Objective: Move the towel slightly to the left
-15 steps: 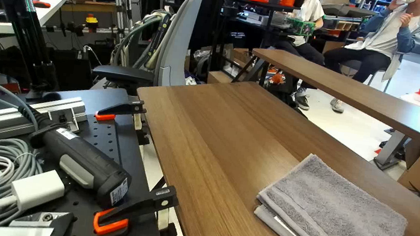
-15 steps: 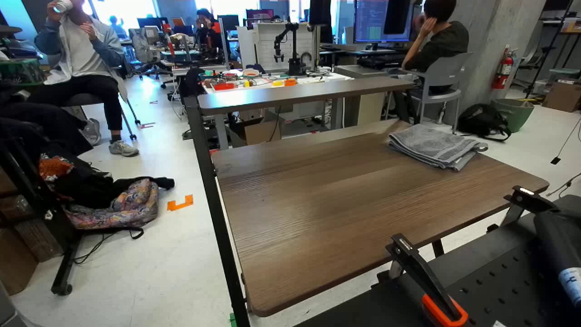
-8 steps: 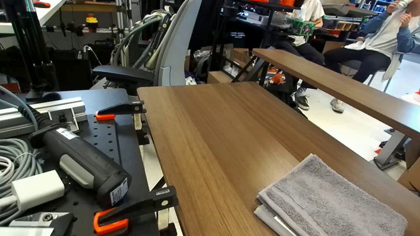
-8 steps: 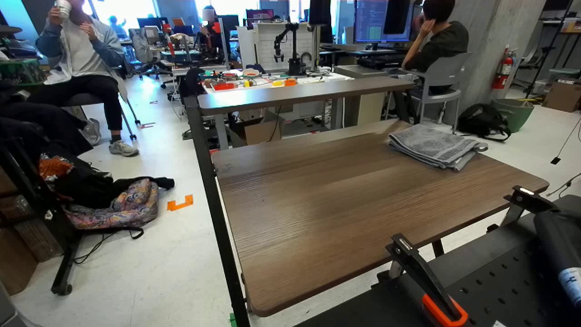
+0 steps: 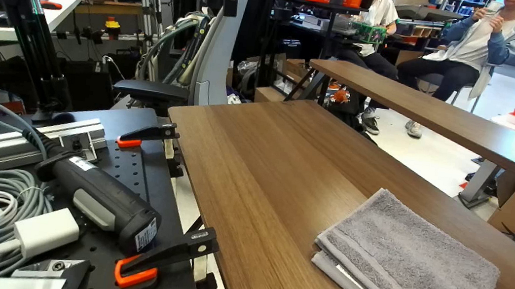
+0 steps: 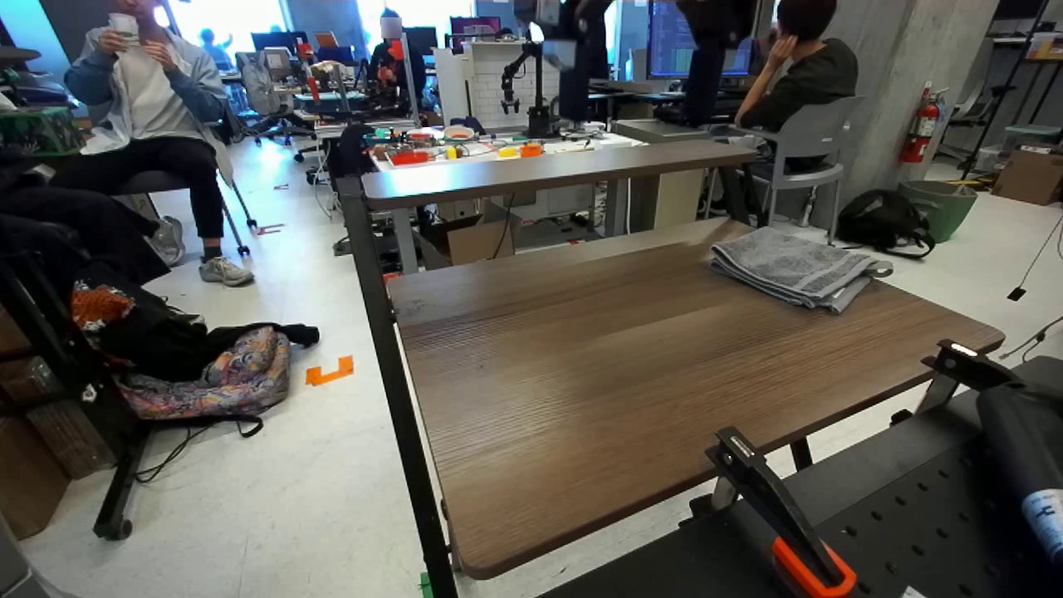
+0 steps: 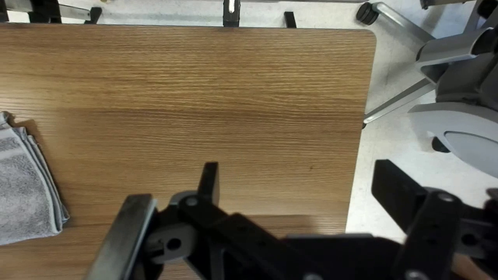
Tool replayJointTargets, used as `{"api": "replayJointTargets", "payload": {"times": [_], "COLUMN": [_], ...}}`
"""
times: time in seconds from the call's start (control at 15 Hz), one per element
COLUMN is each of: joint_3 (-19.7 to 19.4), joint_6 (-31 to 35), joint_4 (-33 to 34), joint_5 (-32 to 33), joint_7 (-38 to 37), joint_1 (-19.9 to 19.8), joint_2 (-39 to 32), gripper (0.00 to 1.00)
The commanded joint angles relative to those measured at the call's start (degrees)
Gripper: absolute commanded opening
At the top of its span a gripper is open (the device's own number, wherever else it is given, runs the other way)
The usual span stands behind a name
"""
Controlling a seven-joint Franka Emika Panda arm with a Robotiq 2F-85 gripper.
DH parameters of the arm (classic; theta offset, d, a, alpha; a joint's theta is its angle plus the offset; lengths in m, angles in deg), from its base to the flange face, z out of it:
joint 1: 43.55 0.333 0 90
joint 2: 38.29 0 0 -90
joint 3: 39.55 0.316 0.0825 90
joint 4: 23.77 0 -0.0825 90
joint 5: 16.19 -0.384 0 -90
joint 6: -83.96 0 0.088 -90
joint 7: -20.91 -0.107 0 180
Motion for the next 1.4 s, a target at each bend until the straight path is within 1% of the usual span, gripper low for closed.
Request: {"api": "replayJointTargets", "payload": {"times": [0.0, 0.2, 0.33, 0.47, 0.6, 0.87, 1.33], "joint_3": [-0.68, -3.32, -5.66, -8.14, -10.58, -14.72, -19.84], "joint_6": [3.70, 4.84, 4.36, 3.28, 3.65, 3.01, 2.82], "joint_4": [2.79, 5.62, 8.17, 11.46, 14.29, 19.53, 24.37], "joint_5": [6.44, 10.56, 11.78, 11.65, 11.12, 9.58, 8.63], "joint_7": [-6.41, -10.30, -11.67, -12.02, -11.99, -10.84, -9.62], "joint_1": [-1.79, -2.61, -2.89, -3.34, -4.08, -6.32, -10.85], "joint_2": [-7.62, -13.16, -15.91, -18.37, -20.37, -23.56, -26.61], "gripper": [1.00, 1.00, 1.00, 1.00, 1.00, 1.00, 1.00]}}
